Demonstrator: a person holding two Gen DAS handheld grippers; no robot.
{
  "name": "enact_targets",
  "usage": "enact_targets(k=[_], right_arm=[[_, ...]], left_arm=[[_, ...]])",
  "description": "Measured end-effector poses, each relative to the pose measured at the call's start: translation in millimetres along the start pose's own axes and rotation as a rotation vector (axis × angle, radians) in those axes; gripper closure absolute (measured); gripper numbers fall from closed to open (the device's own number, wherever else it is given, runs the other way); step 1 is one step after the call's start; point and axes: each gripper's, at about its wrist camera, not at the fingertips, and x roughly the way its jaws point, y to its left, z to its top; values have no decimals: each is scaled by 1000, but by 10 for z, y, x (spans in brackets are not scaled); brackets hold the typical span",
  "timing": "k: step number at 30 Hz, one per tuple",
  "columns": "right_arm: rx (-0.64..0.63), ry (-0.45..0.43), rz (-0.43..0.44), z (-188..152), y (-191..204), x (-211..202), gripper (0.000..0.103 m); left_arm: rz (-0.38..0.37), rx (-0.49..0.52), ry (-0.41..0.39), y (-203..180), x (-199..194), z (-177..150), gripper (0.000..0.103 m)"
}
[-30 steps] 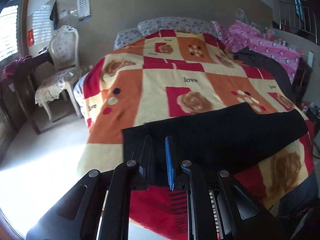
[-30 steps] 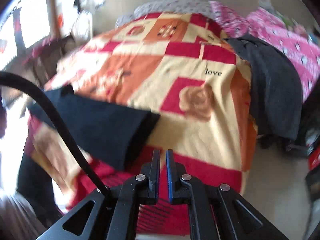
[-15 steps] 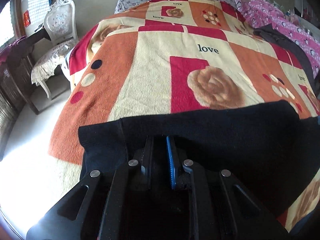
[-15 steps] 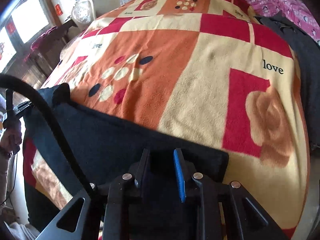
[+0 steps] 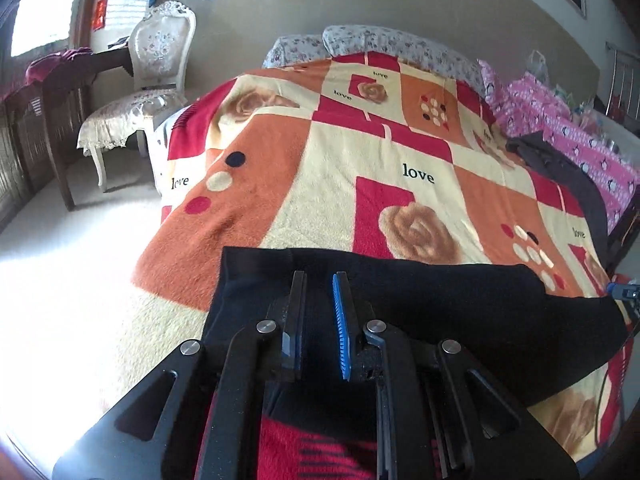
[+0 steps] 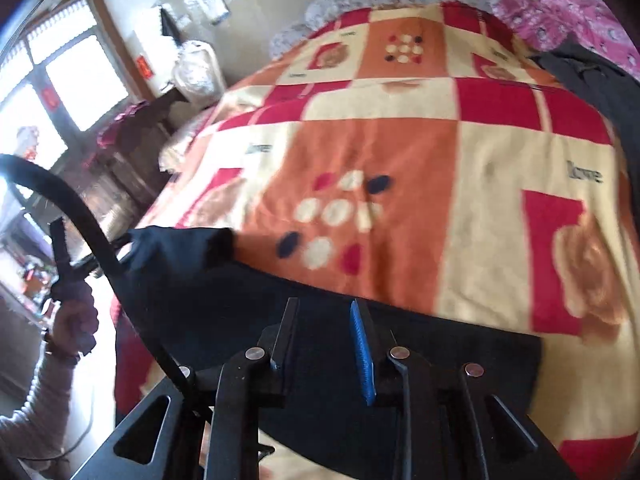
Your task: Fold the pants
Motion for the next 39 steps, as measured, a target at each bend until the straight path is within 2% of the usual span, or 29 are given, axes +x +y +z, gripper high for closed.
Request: enact_targets(k=[3, 5, 7, 8, 10, 11, 14, 17, 19, 20, 21, 23, 24, 25, 28, 31, 32, 33, 35, 36, 37, 39], right_arm=[[-47, 56, 178, 100, 561, 375, 78], [-83, 113, 232, 152, 892, 747, 78], [-117, 196, 217, 197, 1080, 1210, 78], [-136, 231, 158, 210, 1111, 1432, 80], [-152, 151, 133, 298, 1082, 1584, 85], [-138, 160, 131, 350, 1050, 1641, 89], [-102, 164, 143, 402, 1028, 1645, 88], [-80, 146, 140, 388, 1097, 1471, 85], [-81, 98, 192, 394, 1179, 1304, 84], [-90, 80, 210, 388, 1233, 1266, 82], [-108, 74, 199, 386, 1278, 1286, 82], [-143, 107, 109, 397, 1320, 1531, 76], [-134, 150, 85, 379, 1276, 1680, 76], [-100, 112, 132, 362, 1207, 1671, 75], [-1, 125, 187, 422, 1109, 1568, 74], [-12, 7, 213, 498, 1122, 1309, 73], [-31, -11, 207, 525, 1148, 1294, 71], [-47, -7, 195, 543, 1160, 1337, 68], [-43, 67, 175, 553, 1135, 1618, 68], [-40, 114, 165, 538, 1106, 1769, 67], [-42, 69, 179, 527, 1072, 1768, 68], [-16, 100, 163, 569, 1067, 1721, 68]], left_arm=[[19, -36, 5, 102, -105, -186, 90], [39, -35, 29, 143, -80, -302, 90], [63, -32, 54, 192, -8, -404, 90], [49, -39, 44, 218, -4, -426, 89], [35, -44, 29, 255, -30, -399, 89], [47, -46, 10, 278, -58, -365, 89], [81, -93, -27, 425, -124, -256, 89], [11, -162, -60, 501, -244, -183, 89], [-37, -122, -55, 385, -245, -180, 89], [-27, -73, -36, 295, -183, -199, 89], [-5, -32, -12, 222, -89, -234, 89], [39, 8, 64, 165, 158, -341, 87], [53, 26, 10, 143, 128, -376, 86], [63, 37, 15, 121, 126, -380, 86], [57, -25, 11, 148, 40, -301, 86], [45, -19, -46, 88, -28, -131, 86], [39, -11, -42, 56, 8, -65, 86], [33, -8, -31, 27, 76, 0, 86], [3, -13, 24, 15, 303, 103, 86], [28, -27, 88, 42, 471, 128, 86], [78, -47, 171, 79, 645, 133, 86], [83, -79, 149, 90, 619, 171, 86]])
